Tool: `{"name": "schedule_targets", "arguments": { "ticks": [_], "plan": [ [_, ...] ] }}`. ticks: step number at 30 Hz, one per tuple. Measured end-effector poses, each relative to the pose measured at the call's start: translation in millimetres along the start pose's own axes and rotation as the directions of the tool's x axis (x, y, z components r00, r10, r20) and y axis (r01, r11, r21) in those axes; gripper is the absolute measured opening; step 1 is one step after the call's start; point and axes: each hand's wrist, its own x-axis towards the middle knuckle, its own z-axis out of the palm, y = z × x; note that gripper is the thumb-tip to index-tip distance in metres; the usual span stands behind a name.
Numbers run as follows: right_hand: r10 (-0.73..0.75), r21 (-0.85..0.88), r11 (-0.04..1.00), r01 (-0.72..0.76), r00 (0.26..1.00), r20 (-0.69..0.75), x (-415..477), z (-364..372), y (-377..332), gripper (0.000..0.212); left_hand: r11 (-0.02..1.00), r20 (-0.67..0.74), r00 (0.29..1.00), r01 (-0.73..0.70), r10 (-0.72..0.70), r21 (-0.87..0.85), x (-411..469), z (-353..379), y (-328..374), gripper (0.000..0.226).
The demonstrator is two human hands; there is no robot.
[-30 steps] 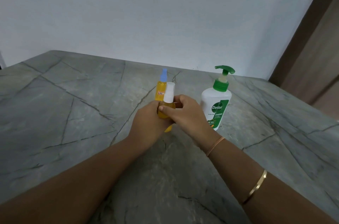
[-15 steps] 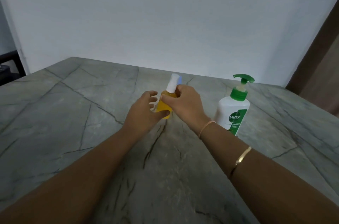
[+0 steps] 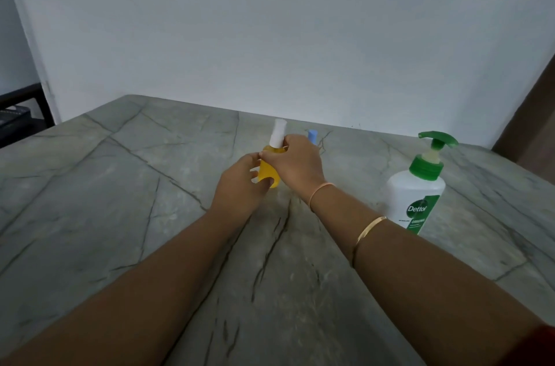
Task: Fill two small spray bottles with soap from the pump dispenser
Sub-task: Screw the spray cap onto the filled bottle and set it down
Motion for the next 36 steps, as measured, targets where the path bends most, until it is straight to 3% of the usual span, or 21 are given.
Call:
{"name": "schedule_targets", "arguments": {
  "ticks": [8,13,19,25,29,32,36],
  "plan": [
    [-0.024,-0.009,1.000,0.024,1.000,0.003,-11,7,5,0.025,0.998,0.000,1.000,-0.006,0.006,0.065,2,4,-6,0.042],
    [0.003,0.047,0.999,-0.002,1.000,-0.018,-25,-4,4,0.048,0.991,0.016,0.999,0.032,-0.035,0.133,3,5,-8,0.058],
    [-0.028,0.026,0.999,0.033,0.989,-0.148,-39,-22,23,0.007,0.981,-0.034,0.997,0.076,-0.071,0.179,0,5,-5,0.071],
    [0.229,0.208,0.958,-0.199,0.964,-0.135,-27,-27,39,0.054,0.980,-0.019,0.996,0.090,-0.088,0.179,2,7,-3,0.073],
    [0.255,0.315,0.917,-0.244,0.967,0.005,-18,-28,40,0.070,0.982,-0.013,0.998,0.064,-0.063,0.179,4,5,-2,0.071],
    [0.226,0.317,0.918,-0.236,0.972,0.070,-15,-25,39,0.059,0.988,-0.006,1.000,0.029,-0.029,0.149,4,6,0,0.066],
    [0.156,0.245,0.957,-0.158,0.987,0.030,-14,-17,39,0.036,0.994,0.014,1.000,-0.018,0.016,0.112,5,7,1,0.053]
  ]
}}
